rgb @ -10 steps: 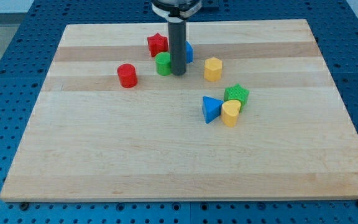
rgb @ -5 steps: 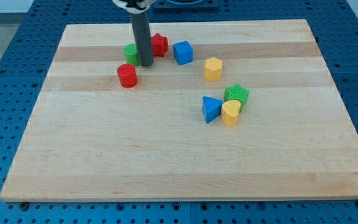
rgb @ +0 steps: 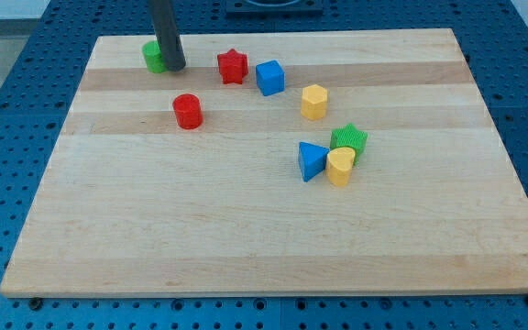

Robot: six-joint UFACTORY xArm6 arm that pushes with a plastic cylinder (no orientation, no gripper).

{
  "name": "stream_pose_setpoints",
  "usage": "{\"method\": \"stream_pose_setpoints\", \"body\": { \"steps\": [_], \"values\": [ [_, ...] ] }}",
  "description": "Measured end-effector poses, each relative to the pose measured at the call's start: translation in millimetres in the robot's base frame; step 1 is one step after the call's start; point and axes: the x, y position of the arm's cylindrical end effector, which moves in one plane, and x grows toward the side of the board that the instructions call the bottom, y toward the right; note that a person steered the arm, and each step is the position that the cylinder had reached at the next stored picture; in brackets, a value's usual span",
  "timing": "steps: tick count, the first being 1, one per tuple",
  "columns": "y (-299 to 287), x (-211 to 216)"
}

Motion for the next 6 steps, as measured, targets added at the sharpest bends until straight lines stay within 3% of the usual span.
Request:
{"method": "stream_pose_setpoints", "body": {
  "steps": [4,6],
  "values": [
    [-62,8],
    [-67,5]
  ]
}}
